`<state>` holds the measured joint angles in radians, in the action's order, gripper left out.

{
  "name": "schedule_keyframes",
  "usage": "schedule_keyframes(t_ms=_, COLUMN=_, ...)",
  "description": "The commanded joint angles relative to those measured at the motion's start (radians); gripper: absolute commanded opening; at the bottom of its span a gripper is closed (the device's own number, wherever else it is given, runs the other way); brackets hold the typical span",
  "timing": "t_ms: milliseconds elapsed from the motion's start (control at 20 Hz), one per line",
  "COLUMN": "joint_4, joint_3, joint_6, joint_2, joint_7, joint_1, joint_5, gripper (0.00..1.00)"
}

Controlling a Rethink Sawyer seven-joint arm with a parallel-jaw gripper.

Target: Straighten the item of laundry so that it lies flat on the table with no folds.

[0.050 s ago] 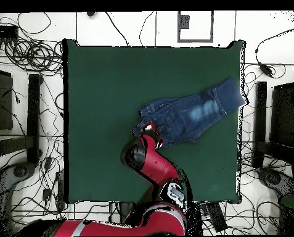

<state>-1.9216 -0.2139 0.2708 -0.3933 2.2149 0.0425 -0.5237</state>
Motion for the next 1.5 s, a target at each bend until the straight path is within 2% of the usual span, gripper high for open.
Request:
schedule_keyframes(t_ms=50, joint_4=0.009, joint_3=0.107, joint_6=0.013, joint_2=0.099, joint_7=0.203, joint_1=0.007, joint_5=-0.007, gripper=0.00)
schedule_keyframes(t_ms=1250, joint_4=0.020, joint_3=0.111, joint_6=-0.003, joint_2=0.102, joint_7=0.186, joint_1=-0.002, joint_5=0.003, gripper=0.00)
schedule_keyframes(t_ms=1400, joint_4=-0.009, joint_3=0.111, joint_6=-0.038, joint_2=0.058, joint_7=0.181, joint_1=-0.003, joint_5=0.009, gripper=0.00)
schedule_keyframes(t_ms=1500, joint_4=-0.045, joint_3=0.073, joint_6=-0.106, joint_2=-0.010, joint_7=0.171, joint_1=0.038, joint_5=-0.019, gripper=0.00)
